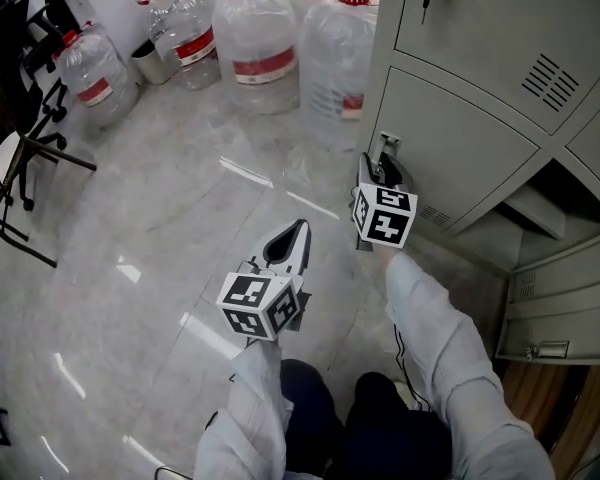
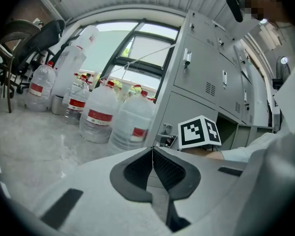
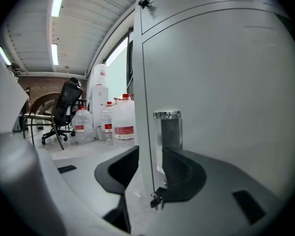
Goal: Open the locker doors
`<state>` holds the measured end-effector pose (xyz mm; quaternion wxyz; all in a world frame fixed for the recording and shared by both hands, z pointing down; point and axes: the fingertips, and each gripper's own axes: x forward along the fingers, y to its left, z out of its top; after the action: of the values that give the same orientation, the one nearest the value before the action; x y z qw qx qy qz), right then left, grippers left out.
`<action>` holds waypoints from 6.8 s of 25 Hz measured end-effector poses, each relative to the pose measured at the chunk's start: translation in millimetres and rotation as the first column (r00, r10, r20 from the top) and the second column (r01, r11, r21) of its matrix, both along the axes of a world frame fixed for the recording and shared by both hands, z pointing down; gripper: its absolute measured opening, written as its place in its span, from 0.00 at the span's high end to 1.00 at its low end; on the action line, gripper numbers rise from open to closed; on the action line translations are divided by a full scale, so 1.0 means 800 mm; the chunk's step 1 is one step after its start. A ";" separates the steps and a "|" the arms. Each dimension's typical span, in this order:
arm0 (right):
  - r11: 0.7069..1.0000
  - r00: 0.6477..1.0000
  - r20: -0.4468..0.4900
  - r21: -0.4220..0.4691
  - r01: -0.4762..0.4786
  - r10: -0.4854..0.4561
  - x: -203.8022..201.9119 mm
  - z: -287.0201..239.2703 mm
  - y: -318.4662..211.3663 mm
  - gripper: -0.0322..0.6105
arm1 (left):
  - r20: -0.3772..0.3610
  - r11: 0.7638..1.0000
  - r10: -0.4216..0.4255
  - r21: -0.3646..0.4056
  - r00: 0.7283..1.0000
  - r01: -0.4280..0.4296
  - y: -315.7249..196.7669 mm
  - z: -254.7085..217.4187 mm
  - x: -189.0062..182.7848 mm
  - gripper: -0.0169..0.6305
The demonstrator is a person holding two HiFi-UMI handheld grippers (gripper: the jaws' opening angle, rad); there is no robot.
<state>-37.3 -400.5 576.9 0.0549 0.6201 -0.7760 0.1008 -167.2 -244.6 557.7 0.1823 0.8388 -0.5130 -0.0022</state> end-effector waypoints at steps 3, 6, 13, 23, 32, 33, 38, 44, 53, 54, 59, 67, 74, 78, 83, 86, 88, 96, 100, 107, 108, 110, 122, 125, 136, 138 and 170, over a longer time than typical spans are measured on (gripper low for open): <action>0.996 0.996 -0.002 0.004 -0.088 0.088 0.001 0.000 0.000 0.74 | -0.010 1.000 -0.002 0.007 1.000 0.002 0.003 -0.006 -0.005 0.96; 0.987 0.986 -0.026 0.012 -0.162 0.162 0.005 -0.002 -0.001 0.74 | -0.044 1.000 -0.007 0.014 0.999 0.007 0.006 -0.010 -0.007 0.96; 0.981 0.981 -0.023 -0.007 -0.192 0.191 0.006 0.001 -0.017 0.74 | -0.108 0.999 -0.048 -0.005 0.993 0.048 0.007 -0.006 -0.016 0.96; 0.974 0.973 -0.046 -0.002 -0.226 0.225 0.003 0.000 -0.024 0.73 | -0.156 0.999 -0.035 -0.008 0.987 0.034 0.016 -0.013 -0.014 0.96; 0.974 0.972 -0.050 0.009 -0.228 0.228 -0.007 0.000 0.009 0.74 | -0.176 0.999 -0.049 -0.013 0.983 0.047 0.014 -0.013 -0.014 0.96; 0.973 0.972 -0.046 0.010 -0.229 0.229 -0.007 0.000 0.013 0.74 | -0.176 0.999 -0.042 -0.014 0.983 0.040 0.015 -0.013 -0.013 0.96; 0.974 0.972 -0.059 0.004 -0.228 0.227 -0.007 0.000 0.033 0.79 | -0.186 0.999 -0.037 -0.020 0.982 0.034 0.018 -0.010 -0.014 0.96; 0.985 0.983 -0.068 -0.017 -0.170 0.168 -0.016 0.001 0.060 0.79 | -0.199 0.998 -0.052 -0.035 0.979 0.046 0.021 -0.004 -0.026 0.96; 0.997 0.996 -0.067 -0.049 -0.067 0.063 -0.017 0.004 0.106 0.79 | -0.166 1.000 -0.017 -0.027 0.986 0.013 0.024 -0.002 -0.024 0.96; 0.997 0.996 -0.068 -0.054 -0.053 0.049 -0.017 0.004 0.110 0.79 | -0.165 1.000 -0.017 -0.028 0.986 0.012 0.024 -0.001 -0.025 0.96; 0.998 0.997 -0.071 -0.063 -0.011 0.007 -0.017 0.004 0.127 0.79 | -0.140 1.000 0.005 -0.025 0.990 -0.009 0.022 0.002 -0.019 0.96; 0.996 0.995 -0.067 -0.058 0.066 -0.070 -0.012 0.005 0.170 0.79 | -0.131 0.999 0.017 -0.041 0.991 -0.023 0.020 0.013 -0.013 0.96; 0.984 0.983 -0.060 -0.051 0.173 -0.175 -0.005 0.006 0.201 0.79 | -0.085 0.997 0.047 -0.055 0.995 -0.052 0.016 0.027 0.000 0.96; 0.968 0.967 -0.065 -0.054 0.243 -0.247 0.001 0.007 0.222 0.79 | -0.049 0.995 0.074 -0.059 0.996 -0.077 0.015 0.033 0.010 0.96; 0.948 0.945 -0.073 -0.046 0.315 -0.318 0.008 0.007 0.242 0.79 | -0.004 0.992 0.122 -0.042 0.992 -0.122 0.014 0.037 0.036 0.96; 0.932 0.930 -0.069 -0.035 0.360 -0.361 0.013 0.007 0.251 0.79 | 0.041 0.985 0.170 -0.042 0.985 -0.169 0.013 0.044 0.054 0.96; 0.919 0.916 -0.068 -0.018 0.395 -0.395 0.018 0.007 0.259 0.79 | 0.064 0.982 0.187 -0.044 0.980 -0.184 0.013 0.049 0.060 0.96; 0.860 0.858 -0.063 -0.018 0.511 -0.511 0.035 0.009 0.289 0.79 | 0.019 0.981 0.188 -0.052 0.982 -0.187 0.010 0.057 0.075 0.96; 0.824 0.822 -0.065 -0.020 0.566 -0.566 0.049 0.008 0.306 0.79 | -0.015 0.974 0.213 -0.070 0.977 -0.213 0.008 0.067 0.102 0.96; 0.773 0.771 -0.071 -0.004 0.635 -0.633 0.073 0.007 0.329 0.79 | -0.049 0.963 0.245 -0.101 0.968 -0.249 0.007 0.085 0.139 0.96; 0.768 0.766 -0.071 -0.004 0.641 -0.639 0.077 0.007 0.332 0.79 | -0.061 0.962 0.247 -0.105 0.967 -0.252 0.008 0.087 0.145 0.96; 0.756 0.754 -0.070 -0.009 0.655 -0.654 0.086 0.008 0.339 0.79 | -0.070 0.957 0.262 -0.107 0.963 -0.268 0.010 0.088 0.158 0.96; 0.683 0.680 -0.098 -0.003 0.730 -0.727 0.136 0.008 0.371 0.78 | -0.062 0.891 0.440 -0.092 0.896 -0.444 0.035 0.089 0.228 0.96; 0.663 0.659 -0.100 -0.011 0.749 -0.746 0.148 0.008 0.376 0.78 | -0.066 0.862 0.497 -0.072 0.865 -0.501 0.046 0.082 0.242 0.96; 0.633 0.625 -0.107 -0.071 0.771 -0.773 0.183 0.012 0.391 0.78 | -0.095 0.827 0.553 -0.058 0.828 -0.559 0.060 0.079 0.255 0.96; 0.622 0.614 -0.102 -0.084 0.779 -0.783 0.189 0.011 0.392 0.77 | -0.090 0.823 0.560 -0.056 0.824 -0.566 0.060 0.079 0.255 0.96; 0.675 0.679 0.005 -0.097 0.731 -0.735 0.199 0.022 0.394 0.73 | -0.120 0.833 0.544 -0.035 0.830 -0.551 0.059 0.064 0.239 0.96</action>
<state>121.8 -85.0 594.7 0.1325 0.2558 -0.9529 0.0948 24.1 -197.2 609.1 0.2305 0.9425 -0.2406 0.0237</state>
